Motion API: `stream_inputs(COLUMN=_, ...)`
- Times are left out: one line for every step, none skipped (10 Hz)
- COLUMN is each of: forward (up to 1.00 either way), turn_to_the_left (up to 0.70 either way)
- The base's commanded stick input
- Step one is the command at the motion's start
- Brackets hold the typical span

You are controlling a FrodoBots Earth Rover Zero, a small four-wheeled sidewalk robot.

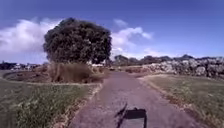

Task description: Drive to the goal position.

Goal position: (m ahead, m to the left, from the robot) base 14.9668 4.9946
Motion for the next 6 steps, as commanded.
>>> stream_inputs(forward=0.70, turn_to_the_left=-0.14)
stream_inputs(forward=0.70, turn_to_the_left=-0.14)
stream_inputs(forward=0.70, turn_to_the_left=-0.12)
stream_inputs(forward=0.70, turn_to_the_left=-0.06)
stream_inputs(forward=0.70, turn_to_the_left=0.00)
stream_inputs(forward=0.70, turn_to_the_left=0.00)
